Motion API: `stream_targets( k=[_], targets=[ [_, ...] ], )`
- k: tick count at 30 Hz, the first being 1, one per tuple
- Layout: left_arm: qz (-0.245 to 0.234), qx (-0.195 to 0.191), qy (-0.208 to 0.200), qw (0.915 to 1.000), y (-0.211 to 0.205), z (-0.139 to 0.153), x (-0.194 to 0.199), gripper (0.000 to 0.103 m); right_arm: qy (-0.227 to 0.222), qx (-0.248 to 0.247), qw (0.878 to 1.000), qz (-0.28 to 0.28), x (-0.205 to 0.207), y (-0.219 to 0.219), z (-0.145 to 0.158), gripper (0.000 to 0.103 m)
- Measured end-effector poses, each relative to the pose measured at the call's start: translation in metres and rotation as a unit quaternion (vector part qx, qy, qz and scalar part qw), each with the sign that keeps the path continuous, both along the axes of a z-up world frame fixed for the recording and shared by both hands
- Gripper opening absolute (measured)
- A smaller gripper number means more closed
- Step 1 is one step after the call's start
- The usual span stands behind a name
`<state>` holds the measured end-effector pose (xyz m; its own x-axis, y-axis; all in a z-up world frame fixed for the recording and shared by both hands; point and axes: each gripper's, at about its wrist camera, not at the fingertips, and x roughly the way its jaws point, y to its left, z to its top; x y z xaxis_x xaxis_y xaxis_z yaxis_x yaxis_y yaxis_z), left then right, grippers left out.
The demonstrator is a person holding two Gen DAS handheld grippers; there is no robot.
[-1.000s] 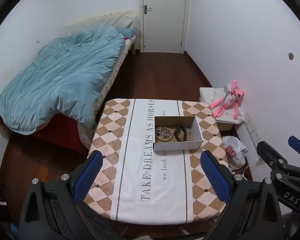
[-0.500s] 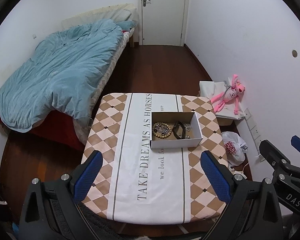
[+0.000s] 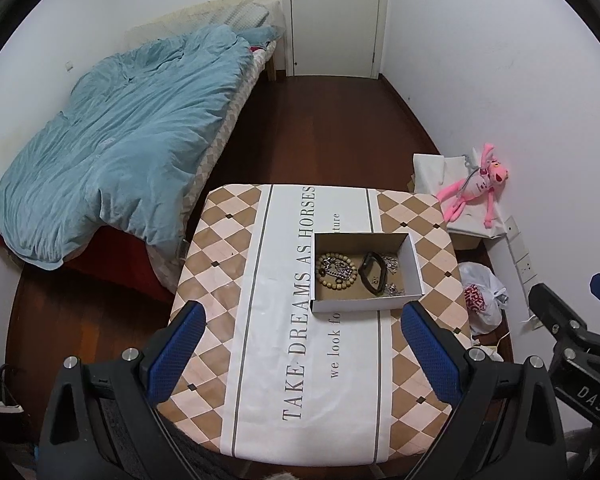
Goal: Organize jewelry
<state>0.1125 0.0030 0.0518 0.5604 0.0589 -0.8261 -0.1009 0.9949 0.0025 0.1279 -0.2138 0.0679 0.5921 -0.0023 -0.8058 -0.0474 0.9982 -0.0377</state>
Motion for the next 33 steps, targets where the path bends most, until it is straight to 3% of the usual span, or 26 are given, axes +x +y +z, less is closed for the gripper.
stream_targets(
  k=[11, 33],
  targets=[
    [-0.005, 0.002, 0.023, 0.9997, 0.0, -0.015, 0.011, 0.1, 0.018, -0.009, 1.0, -0.001, 0.013, 0.0, -0.014, 0.103],
    [0.0, 0.001, 0.025, 0.9997, 0.004, -0.019, 0.012, 0.1, 0.024, -0.012, 1.0, 0.01, 0.012, 0.005, -0.014, 0.103]
  ],
)
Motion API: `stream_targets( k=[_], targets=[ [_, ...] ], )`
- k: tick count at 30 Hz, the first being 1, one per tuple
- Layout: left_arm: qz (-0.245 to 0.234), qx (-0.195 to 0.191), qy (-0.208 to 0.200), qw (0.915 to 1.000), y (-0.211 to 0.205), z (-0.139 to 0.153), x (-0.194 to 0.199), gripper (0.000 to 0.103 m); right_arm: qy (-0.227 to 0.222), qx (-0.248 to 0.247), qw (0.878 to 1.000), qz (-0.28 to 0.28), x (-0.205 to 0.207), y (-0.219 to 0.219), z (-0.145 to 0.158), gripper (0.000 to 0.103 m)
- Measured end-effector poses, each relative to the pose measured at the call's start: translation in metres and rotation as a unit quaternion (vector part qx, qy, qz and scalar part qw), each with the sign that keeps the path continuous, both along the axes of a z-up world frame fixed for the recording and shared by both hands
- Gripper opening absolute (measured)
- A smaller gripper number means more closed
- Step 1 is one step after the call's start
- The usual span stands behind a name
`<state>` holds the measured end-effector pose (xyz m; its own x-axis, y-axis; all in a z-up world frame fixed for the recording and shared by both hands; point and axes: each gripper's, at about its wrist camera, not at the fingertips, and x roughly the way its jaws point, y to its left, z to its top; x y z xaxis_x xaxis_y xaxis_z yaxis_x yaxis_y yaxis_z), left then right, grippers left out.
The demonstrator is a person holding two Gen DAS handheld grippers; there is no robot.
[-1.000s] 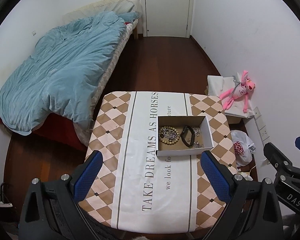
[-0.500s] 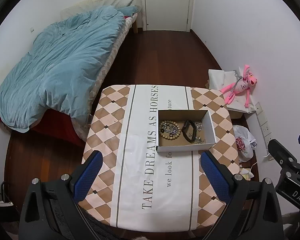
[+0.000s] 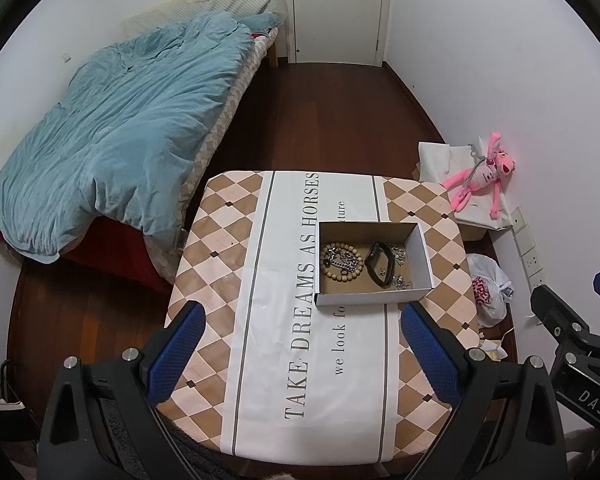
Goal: Organize jewelry
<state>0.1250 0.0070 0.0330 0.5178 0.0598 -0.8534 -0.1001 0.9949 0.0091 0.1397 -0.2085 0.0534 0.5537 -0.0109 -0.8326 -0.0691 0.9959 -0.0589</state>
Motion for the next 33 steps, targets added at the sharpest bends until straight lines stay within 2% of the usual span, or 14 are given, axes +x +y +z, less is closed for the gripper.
stream_targets(
  k=[33],
  targets=[
    [0.0, -0.003, -0.004, 1.0, -0.0038, 0.0069, -0.0024, 0.1, 0.004, 0.004, 1.0, 0.007, -0.0035, 0.0055, 0.0015, 0.103]
  ],
)
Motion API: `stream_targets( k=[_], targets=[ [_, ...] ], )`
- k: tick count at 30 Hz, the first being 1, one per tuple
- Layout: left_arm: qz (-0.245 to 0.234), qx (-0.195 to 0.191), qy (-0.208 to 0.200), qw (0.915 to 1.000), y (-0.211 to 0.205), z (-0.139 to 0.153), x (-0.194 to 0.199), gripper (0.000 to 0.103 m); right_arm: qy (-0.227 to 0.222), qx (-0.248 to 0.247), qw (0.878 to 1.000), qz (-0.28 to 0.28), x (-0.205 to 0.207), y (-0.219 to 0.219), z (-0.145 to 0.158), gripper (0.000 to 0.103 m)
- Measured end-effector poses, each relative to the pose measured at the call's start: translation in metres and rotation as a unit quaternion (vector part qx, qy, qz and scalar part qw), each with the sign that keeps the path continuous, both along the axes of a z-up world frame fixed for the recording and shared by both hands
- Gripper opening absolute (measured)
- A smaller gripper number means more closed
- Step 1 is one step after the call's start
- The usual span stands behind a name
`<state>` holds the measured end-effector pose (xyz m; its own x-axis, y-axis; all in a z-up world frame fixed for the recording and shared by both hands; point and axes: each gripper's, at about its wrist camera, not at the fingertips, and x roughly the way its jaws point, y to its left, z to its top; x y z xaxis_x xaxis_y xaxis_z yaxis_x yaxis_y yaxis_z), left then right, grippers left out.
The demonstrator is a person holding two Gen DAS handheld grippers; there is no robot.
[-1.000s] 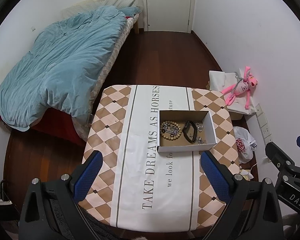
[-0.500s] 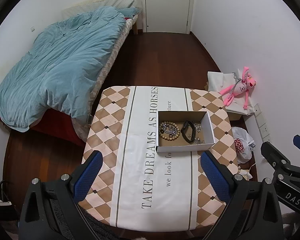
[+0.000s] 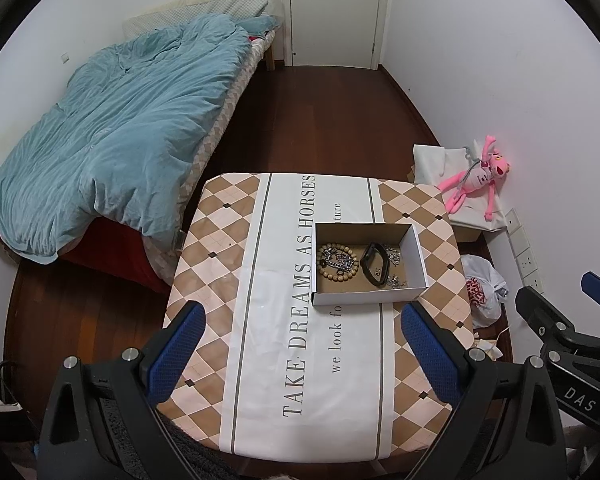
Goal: Organize jewelry
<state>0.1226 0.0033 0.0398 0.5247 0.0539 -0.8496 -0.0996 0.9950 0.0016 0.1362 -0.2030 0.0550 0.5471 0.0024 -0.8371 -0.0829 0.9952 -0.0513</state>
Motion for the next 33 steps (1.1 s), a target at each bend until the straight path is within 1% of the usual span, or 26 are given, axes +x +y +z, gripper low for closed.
stream_targets(
  k=[29, 33],
  targets=[
    [0.0, -0.003, -0.001, 1.0, 0.0009, 0.0014, -0.0015, 0.1, -0.001, 0.005, 1.0, 0.002, -0.0026, 0.0023, 0.0021, 0.103],
    [0.001, -0.004, -0.012, 0.9999, -0.0006, 0.0068, -0.005, 0.1, 0.0, 0.005, 1.0, 0.003, -0.0021, 0.0018, 0.0022, 0.103]
  ],
)
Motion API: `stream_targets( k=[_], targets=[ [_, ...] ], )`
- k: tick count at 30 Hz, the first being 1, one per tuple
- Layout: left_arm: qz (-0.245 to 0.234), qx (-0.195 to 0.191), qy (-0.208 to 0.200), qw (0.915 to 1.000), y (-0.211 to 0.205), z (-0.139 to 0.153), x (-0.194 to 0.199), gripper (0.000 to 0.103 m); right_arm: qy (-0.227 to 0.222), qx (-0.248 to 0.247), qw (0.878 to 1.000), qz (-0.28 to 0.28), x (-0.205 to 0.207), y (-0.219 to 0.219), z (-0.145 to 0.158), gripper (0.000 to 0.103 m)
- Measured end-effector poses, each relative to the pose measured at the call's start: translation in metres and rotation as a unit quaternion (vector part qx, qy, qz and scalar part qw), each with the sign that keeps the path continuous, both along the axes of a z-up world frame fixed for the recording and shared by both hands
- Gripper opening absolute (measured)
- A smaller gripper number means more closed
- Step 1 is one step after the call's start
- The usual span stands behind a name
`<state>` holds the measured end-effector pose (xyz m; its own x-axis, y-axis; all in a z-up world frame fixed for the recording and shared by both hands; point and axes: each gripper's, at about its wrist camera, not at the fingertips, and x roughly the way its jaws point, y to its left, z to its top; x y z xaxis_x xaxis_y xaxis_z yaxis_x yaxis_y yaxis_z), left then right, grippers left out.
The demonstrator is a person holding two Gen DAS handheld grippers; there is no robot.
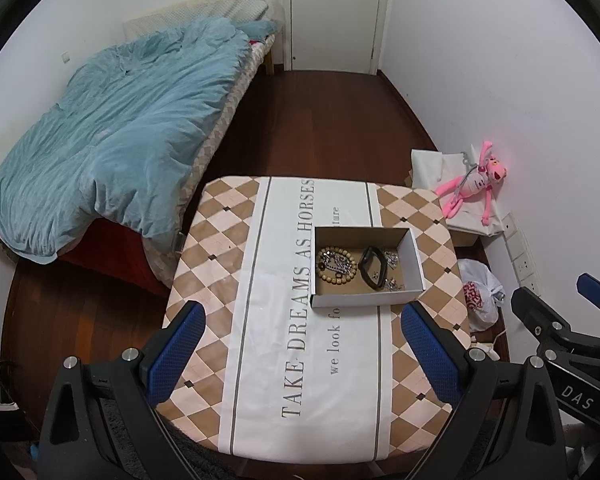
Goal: Organize jewelry
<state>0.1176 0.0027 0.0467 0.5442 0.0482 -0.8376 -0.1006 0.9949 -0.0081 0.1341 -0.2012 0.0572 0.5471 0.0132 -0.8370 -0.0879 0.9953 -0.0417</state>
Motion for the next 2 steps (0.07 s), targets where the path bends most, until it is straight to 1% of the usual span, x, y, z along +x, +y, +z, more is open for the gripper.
stream_targets(
  k=[2],
  targets=[
    [-0.001, -0.003, 0.002, 1.0, -0.0024, 0.0025, 0.0016, 0.1, -0.001, 0.0, 1.0, -0.001, -0.0006, 0.0005, 0.0004, 0.103]
  ],
)
